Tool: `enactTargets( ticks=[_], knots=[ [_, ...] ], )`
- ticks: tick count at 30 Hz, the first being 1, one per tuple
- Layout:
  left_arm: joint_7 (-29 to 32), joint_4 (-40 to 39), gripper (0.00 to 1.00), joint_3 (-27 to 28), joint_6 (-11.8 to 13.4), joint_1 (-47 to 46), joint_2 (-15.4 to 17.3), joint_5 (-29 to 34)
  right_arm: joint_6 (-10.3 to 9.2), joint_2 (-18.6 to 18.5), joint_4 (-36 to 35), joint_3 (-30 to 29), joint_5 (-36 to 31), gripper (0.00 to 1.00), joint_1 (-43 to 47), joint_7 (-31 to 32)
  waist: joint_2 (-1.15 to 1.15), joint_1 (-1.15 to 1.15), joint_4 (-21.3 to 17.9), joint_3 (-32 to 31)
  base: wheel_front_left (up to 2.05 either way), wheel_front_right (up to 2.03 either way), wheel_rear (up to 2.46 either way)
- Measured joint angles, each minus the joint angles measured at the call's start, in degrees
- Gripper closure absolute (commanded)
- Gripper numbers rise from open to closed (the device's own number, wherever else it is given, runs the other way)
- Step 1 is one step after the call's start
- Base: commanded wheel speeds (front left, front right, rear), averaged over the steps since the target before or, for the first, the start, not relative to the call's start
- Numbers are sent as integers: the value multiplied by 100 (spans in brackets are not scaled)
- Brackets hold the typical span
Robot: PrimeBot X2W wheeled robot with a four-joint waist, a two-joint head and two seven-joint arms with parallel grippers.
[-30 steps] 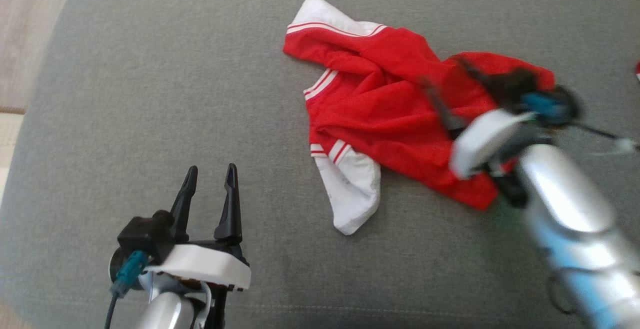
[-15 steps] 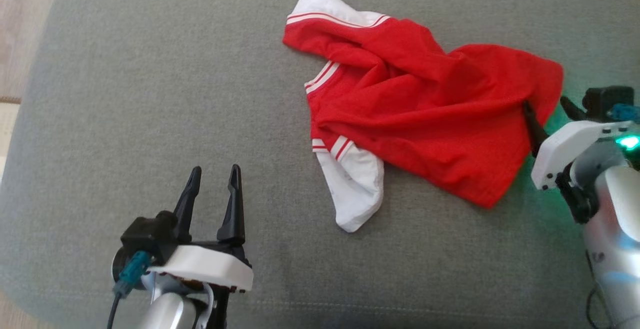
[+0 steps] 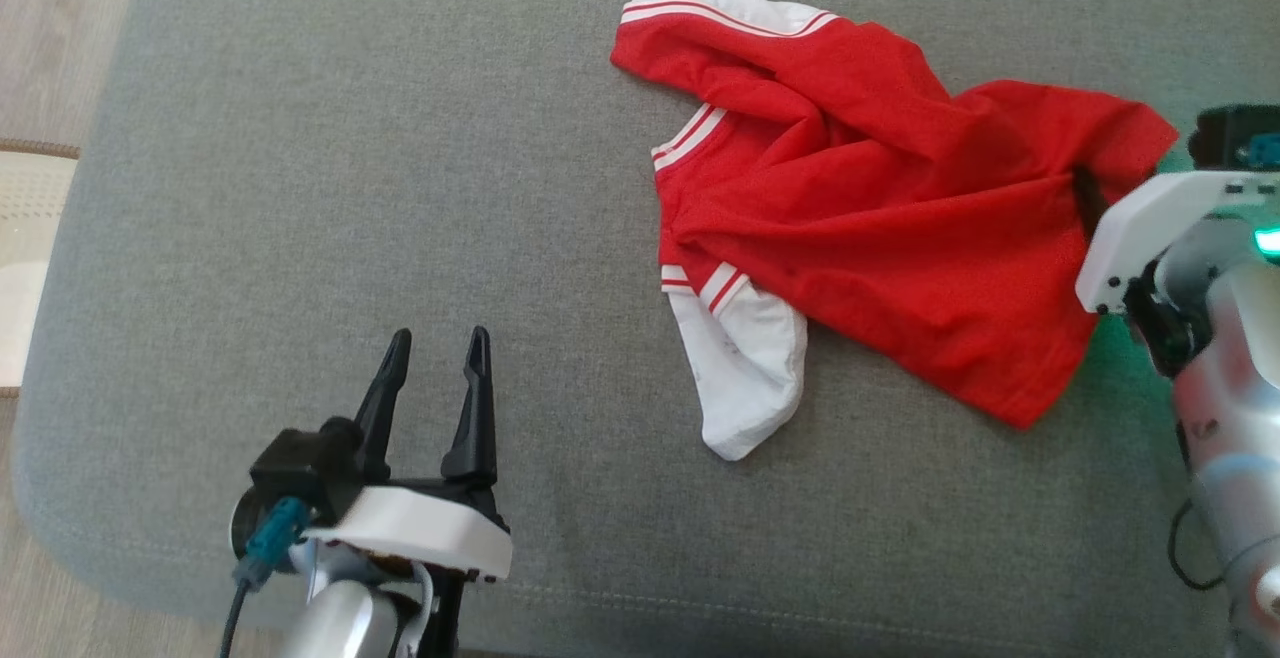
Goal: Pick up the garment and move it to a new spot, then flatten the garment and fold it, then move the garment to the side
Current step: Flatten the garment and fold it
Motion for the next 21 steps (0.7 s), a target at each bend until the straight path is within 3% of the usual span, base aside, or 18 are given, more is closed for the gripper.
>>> enactTargets(
  ticks=[1, 9, 21],
  knots=[
    [0, 1, 0, 0, 0, -19, 0, 0, 0, 0, 22, 49, 0, 100, -41, -38, 0, 0, 5, 6, 0, 0, 0],
    [0, 33, 0, 18, 18, -77, -4, -1, 0, -26, -254, 480, 190, 100, -188, -734, 0, 0, -53, -81, 0, 0, 0],
    [-1, 30, 0, 49, 18, -68, -13, -1, 0, -382, -2042, 810, 446, 100, -549, -1025, 0, 0, -250, -190, 0, 0, 0]
  ],
)
